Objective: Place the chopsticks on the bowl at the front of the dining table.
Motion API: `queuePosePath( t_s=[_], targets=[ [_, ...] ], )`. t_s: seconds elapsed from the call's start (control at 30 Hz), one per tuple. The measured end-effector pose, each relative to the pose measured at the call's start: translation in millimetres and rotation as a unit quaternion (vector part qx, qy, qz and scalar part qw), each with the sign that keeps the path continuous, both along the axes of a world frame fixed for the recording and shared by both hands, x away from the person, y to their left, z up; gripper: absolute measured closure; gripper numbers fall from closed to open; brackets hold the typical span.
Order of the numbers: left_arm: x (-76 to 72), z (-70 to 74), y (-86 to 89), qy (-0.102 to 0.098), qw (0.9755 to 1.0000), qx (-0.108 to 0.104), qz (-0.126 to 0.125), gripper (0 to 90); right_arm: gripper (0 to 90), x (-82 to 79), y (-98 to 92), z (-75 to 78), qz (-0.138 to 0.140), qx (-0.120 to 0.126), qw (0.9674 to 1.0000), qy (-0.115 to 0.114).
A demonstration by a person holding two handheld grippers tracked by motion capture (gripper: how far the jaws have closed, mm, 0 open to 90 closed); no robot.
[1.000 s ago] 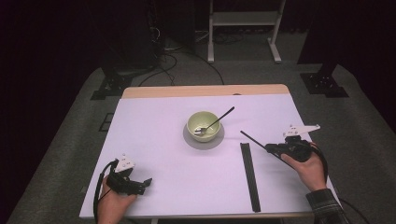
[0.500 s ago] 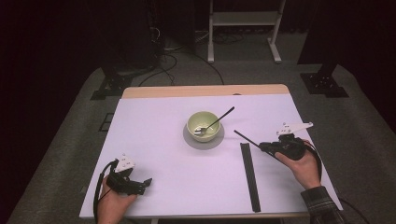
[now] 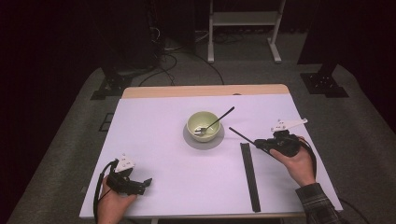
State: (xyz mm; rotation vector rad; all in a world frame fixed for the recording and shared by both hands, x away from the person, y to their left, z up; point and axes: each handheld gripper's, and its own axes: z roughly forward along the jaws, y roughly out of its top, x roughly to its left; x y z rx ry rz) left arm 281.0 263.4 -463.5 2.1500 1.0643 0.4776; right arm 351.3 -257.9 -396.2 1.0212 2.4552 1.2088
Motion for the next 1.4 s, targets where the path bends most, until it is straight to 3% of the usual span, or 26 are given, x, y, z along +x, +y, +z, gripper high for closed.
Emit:
queuePosePath(
  t_s=[0.77, 1.4],
  targets=[
    [-0.2, -0.1, -0.2, -0.001, 1.0000, -0.001, 0.001, 0.0, 85.5, 15.5, 39.2, 16.6, 0.013, 0.007, 0.9999, -0.008],
    [-0.4, 0.1, 0.0, -0.003, 1.0000, 0.002, 0.000, 0.0, 85.6, 33.0, 64.5, 16.7, 0.013, 0.016, 0.9998, -0.004]
  ],
)
